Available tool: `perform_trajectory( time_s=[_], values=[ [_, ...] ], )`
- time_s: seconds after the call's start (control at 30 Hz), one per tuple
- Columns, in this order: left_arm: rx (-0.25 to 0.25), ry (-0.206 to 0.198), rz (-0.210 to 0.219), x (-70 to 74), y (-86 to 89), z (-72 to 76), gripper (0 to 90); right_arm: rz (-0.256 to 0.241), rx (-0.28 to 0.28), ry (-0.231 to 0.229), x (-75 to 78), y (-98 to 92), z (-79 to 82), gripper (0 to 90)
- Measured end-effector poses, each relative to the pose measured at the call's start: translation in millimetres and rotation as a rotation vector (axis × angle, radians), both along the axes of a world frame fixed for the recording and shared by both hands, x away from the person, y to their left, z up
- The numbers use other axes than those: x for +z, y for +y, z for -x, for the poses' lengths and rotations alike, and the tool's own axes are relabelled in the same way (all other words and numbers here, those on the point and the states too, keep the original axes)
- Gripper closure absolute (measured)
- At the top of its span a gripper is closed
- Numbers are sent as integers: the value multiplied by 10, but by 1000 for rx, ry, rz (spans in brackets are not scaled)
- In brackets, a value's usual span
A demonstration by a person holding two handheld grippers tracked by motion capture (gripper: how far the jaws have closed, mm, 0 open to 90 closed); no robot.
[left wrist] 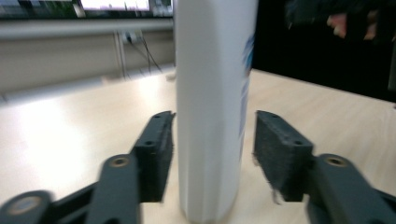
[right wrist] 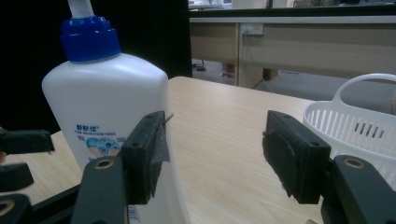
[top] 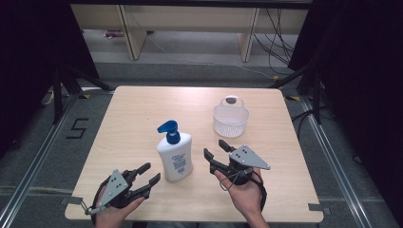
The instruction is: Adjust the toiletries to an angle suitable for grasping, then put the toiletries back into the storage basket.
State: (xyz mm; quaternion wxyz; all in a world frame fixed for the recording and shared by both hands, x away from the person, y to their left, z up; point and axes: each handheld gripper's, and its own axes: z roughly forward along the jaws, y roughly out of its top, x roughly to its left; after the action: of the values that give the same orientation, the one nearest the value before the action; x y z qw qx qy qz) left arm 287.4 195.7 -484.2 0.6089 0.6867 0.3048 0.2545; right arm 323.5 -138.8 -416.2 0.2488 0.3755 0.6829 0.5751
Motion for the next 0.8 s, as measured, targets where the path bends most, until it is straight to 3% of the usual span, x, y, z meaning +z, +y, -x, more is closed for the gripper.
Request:
perform_trajectory(
  time_s=[0.1, 0.17, 0.27, 0.37, 0.5, 0.53, 0.67, 0.77, 0.8],
  values=[
    [0, 14, 29, -42, 25, -51, 405, 3, -1, 8, -5, 3, 6, 397],
    [6, 18, 18, -32, 34, -63, 376, 13, -6, -3, -5, -16, 9, 396],
    [3, -7, 5, -18, 35, -80, 356, -16, -12, 6, -2, -34, 20, 382],
    [22, 10, -5, -44, 40, -50, 344, -6, -13, -13, -7, -38, 1, 373],
    [24, -9, 6, -54, 48, -77, 327, -17, 14, -14, -4, 26, -12, 372],
    [43, 20, 7, -47, 50, -51, 323, 2, 22, -15, 5, 35, -14, 373],
    [37, 7, 1, -34, 47, -54, 317, -2, 54, -21, 47, 127, -33, 382],
    [20, -11, 17, -41, 25, -98, 314, -31, 68, -29, 77, 214, -61, 386],
    [31, 4, 0, -30, 27, -85, 311, -38, 81, -30, 108, 284, -59, 385]
  ],
)
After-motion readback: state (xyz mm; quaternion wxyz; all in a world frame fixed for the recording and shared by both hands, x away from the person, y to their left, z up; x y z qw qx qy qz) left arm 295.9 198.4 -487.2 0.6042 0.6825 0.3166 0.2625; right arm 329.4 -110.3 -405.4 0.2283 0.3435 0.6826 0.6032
